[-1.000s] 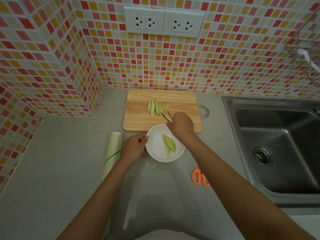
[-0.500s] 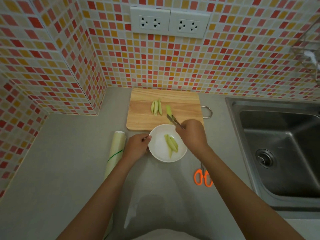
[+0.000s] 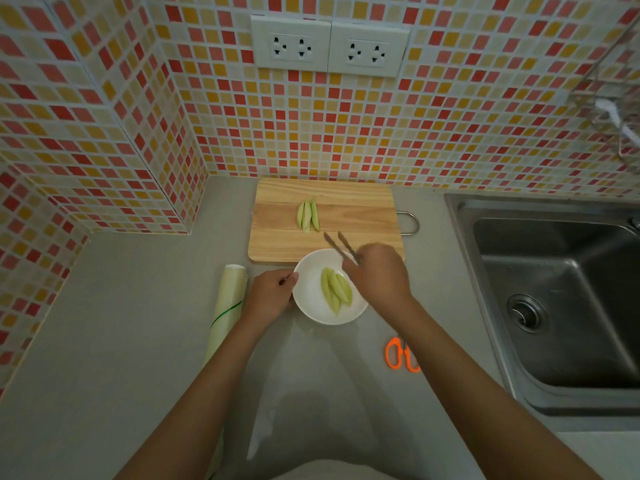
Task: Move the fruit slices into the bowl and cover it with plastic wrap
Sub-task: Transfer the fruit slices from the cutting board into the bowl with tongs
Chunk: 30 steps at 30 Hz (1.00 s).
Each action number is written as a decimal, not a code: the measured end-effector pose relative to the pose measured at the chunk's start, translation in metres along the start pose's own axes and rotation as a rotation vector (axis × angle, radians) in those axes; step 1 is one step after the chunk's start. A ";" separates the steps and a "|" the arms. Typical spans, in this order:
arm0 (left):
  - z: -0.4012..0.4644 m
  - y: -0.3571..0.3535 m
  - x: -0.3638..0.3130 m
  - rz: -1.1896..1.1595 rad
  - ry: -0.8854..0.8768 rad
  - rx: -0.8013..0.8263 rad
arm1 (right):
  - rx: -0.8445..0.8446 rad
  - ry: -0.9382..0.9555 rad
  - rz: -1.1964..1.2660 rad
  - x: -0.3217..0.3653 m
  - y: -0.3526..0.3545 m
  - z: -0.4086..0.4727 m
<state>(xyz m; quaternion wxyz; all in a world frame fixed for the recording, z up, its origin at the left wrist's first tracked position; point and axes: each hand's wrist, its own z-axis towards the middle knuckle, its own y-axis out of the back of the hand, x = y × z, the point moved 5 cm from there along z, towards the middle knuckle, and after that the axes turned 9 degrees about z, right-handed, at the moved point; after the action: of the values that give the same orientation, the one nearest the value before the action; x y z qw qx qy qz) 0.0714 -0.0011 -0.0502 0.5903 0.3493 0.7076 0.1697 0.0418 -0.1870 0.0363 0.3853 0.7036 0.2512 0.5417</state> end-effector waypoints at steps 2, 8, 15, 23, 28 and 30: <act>0.001 -0.001 0.000 -0.009 0.006 0.004 | -0.002 0.000 0.012 0.012 -0.005 0.030; 0.003 -0.002 0.003 -0.014 0.017 0.020 | 0.108 0.009 -0.137 0.028 -0.044 0.078; 0.004 -0.003 0.006 -0.008 -0.009 0.003 | 0.070 -0.018 -0.028 0.016 -0.037 0.071; 0.003 -0.002 0.004 -0.008 -0.017 -0.004 | 0.062 -0.013 0.113 -0.017 -0.011 -0.033; 0.003 -0.003 0.002 -0.014 -0.011 0.004 | 0.157 -0.022 -0.045 -0.024 -0.027 -0.061; 0.003 -0.003 0.002 -0.015 -0.004 0.006 | 0.178 -0.026 -0.135 -0.022 -0.028 -0.060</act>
<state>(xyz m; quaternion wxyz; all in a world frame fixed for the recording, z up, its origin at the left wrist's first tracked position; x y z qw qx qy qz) 0.0732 -0.0019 -0.0541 0.5918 0.3459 0.7097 0.1625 -0.0205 -0.1714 0.0081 0.3602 0.7234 0.3402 0.4809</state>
